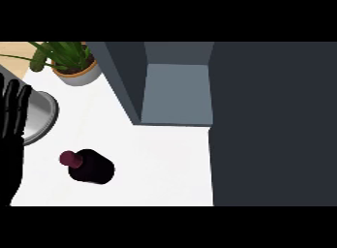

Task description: Pick up the wine, place it into the cabinet and close the cabinet

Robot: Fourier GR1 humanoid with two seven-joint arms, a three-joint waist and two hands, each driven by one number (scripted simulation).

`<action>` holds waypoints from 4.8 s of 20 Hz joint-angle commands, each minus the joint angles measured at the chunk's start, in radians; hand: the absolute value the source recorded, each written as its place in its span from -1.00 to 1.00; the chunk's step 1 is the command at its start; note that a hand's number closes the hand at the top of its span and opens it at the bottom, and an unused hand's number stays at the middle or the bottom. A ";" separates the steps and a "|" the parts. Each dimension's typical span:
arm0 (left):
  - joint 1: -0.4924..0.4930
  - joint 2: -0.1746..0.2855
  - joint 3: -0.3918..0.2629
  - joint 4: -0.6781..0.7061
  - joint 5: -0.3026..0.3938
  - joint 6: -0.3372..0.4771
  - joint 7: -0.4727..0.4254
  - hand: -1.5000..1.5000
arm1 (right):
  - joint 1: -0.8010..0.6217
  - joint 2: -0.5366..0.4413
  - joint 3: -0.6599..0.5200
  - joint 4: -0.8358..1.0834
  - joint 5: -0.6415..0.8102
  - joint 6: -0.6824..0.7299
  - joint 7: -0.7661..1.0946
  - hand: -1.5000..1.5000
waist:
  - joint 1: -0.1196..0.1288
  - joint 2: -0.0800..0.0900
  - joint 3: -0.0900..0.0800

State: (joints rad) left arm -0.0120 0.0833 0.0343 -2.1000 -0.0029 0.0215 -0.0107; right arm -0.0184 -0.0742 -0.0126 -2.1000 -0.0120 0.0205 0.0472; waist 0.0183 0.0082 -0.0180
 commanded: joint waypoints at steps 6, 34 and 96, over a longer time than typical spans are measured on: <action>0.183 -0.082 -0.361 -0.033 -0.423 0.385 0.004 -1.00 | 0.130 -0.023 0.022 -0.134 -0.087 0.094 -0.014 -1.00 | -0.030 -0.016 0.021; -0.182 -0.081 -0.860 -0.035 -0.785 0.992 0.733 -1.00 | 0.016 -0.112 0.032 -0.375 -0.305 0.105 0.470 -1.00 | -0.017 -0.012 0.019; 0.371 0.139 -0.447 0.125 0.284 0.821 -0.223 -1.00 | -0.013 -0.121 -0.030 -0.457 -0.346 0.079 0.564 -1.00 | -0.016 -0.014 0.014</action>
State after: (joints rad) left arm 0.3007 0.2598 -0.4840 -2.0346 0.1543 0.9704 -0.0871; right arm -0.0527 -0.1793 -0.0074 -2.4081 -0.2759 0.1149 0.5394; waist -0.0001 -0.0062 -0.0052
